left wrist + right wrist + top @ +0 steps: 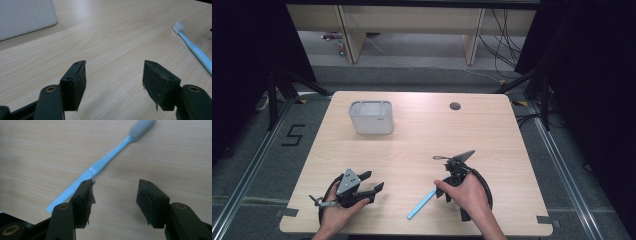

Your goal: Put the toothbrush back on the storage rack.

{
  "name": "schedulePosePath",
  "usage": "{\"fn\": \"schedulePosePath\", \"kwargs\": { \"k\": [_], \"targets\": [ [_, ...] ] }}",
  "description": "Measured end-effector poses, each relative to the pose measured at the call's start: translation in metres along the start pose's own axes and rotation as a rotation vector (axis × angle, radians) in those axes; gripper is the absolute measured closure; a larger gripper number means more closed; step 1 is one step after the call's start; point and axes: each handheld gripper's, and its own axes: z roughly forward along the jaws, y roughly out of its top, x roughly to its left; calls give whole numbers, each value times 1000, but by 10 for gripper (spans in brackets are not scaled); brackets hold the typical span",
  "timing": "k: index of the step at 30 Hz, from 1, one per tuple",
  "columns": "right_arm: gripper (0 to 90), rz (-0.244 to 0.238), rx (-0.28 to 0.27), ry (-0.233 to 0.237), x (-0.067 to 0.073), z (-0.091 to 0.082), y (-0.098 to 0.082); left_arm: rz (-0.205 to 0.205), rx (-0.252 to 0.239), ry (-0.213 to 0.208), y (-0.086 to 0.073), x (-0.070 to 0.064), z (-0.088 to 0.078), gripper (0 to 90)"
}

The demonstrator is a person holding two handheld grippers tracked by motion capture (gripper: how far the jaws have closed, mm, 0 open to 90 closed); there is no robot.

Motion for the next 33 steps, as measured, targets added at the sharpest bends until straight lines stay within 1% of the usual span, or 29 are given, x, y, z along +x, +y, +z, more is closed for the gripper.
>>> {"fn": "schedulePosePath", "kwargs": {
  "k": [2,3,4,5,6,7,8,9,10,11,12,13,14,15,16,17,18,19,20,22,23,24,27,28,29,30,31,32,33],
  "targets": [
    [460,4,17,13,8,4,1,0,1,0,0,0,0,349],
    [458,7,26,5,12,6,2,0,1,0,0,0,0,350],
    [458,7,26,5,12,6,2,1,-5,-7,0,0,1,350],
    [454,23,36,-4,17,7,3,2,-5,-8,0,0,1,350],
    [452,-8,32,-10,21,12,4,4,1,-1,0,0,0,350],
    [452,-8,32,-10,21,12,4,4,1,-2,0,0,0,350],
    [448,5,15,-1,28,16,5,3,-5,-9,0,0,1,350],
    [449,9,20,-20,30,16,6,4,1,-4,0,0,0,350],
    [449,9,20,-20,30,16,6,4,1,-4,0,0,0,350],
    [450,51,69,-23,35,14,8,4,2,-4,0,0,0,350],
    [448,39,45,-35,37,18,8,3,-4,-11,0,0,1,349],
    [448,39,45,-35,37,18,8,3,-4,-11,0,0,1,349],
    [448,58,67,-42,40,18,10,4,-5,-10,0,0,1,349],
    [449,40,38,-68,41,24,10,5,1,-6,0,0,0,349],
    [449,40,38,-68,41,24,10,5,1,-5,0,0,0,349],
    [449,61,69,-61,43,22,11,4,0,-6,0,0,0,348],
    [451,33,90,-69,42,23,11,4,0,-6,0,0,0,348],
    [451,33,90,-69,42,23,11,4,0,-6,0,0,0,348],
    [453,62,62,-54,43,27,12,5,1,-6,0,0,0,348],
    [458,77,64,-104,45,30,12,9,2,-6,0,-1,0,348],
    [460,87,102,-69,47,27,13,11,3,-6,0,-1,0,348],
    [464,48,80,-86,45,29,12,11,2,-7,0,-1,0,348],
    [468,44,85,-93,45,30,13,12,2,-6,0,-1,0,348],
    [479,121,91,-114,53,31,13,11,2,-6,0,-1,0,348],
    [479,121,91,-114,53,31,13,12,2,-6,0,-1,0,348],
    [487,93,106,-123,53,30,14,11,1,-6,0,-1,0,348],
    [487,93,106,-123,53,30,14,11,1,-6,0,-1,0,348],
    [494,131,119,-100,54,31,16,13,0,-7,0,-1,0,348],
    [498,130,115,-99,53,31,15,13,0,-7,0,-1,0,348]
  ]
}}
